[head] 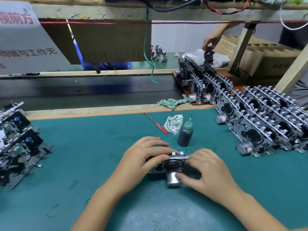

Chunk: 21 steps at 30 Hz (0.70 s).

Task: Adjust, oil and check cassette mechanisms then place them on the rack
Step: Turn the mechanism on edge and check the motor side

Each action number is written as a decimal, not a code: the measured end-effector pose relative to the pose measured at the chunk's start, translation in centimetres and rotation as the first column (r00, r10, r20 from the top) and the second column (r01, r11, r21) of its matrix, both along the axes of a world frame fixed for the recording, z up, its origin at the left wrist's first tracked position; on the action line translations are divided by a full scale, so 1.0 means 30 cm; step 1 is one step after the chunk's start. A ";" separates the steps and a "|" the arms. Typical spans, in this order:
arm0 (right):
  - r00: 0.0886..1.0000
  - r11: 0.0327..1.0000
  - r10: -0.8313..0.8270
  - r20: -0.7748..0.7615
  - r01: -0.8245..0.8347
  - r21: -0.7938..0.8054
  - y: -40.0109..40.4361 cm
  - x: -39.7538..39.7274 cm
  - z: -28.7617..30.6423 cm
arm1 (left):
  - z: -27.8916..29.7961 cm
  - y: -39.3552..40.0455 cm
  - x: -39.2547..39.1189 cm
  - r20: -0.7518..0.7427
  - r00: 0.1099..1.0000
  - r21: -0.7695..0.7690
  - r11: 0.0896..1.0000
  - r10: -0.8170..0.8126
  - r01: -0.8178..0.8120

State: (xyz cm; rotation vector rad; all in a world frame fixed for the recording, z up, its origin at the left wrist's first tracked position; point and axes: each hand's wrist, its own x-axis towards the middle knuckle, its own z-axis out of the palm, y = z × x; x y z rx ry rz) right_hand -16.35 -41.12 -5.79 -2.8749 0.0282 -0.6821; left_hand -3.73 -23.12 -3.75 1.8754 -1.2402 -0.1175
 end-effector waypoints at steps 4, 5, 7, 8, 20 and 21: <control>0.999 0.998 -0.007 0.049 0.004 0.070 -0.009 0.001 0.067 | 0.015 0.006 -0.005 -0.026 1.000 0.006 1.000 -0.016 0.016; 0.996 0.993 -0.009 0.092 -0.002 0.122 -0.007 0.007 0.093 | 0.020 0.014 -0.007 -0.014 1.000 0.002 1.000 -0.018 0.018; 0.988 0.991 0.028 0.151 -0.048 0.128 0.017 0.033 0.143 | 0.030 0.035 -0.010 0.038 0.999 -0.008 1.000 0.023 -0.023; 0.985 0.996 0.065 0.162 -0.075 0.057 0.035 0.052 0.162 | 0.036 0.047 -0.009 0.077 0.995 -0.017 0.998 0.062 -0.061; 0.929 0.885 0.370 -0.007 -0.355 -0.301 0.050 0.166 0.195 | 0.091 0.089 -0.010 0.306 0.943 0.004 0.990 0.131 -0.139; 0.927 0.886 0.375 -0.011 -0.362 -0.291 0.048 0.158 0.193 | 0.095 0.085 -0.009 0.315 0.941 0.002 0.992 0.120 -0.127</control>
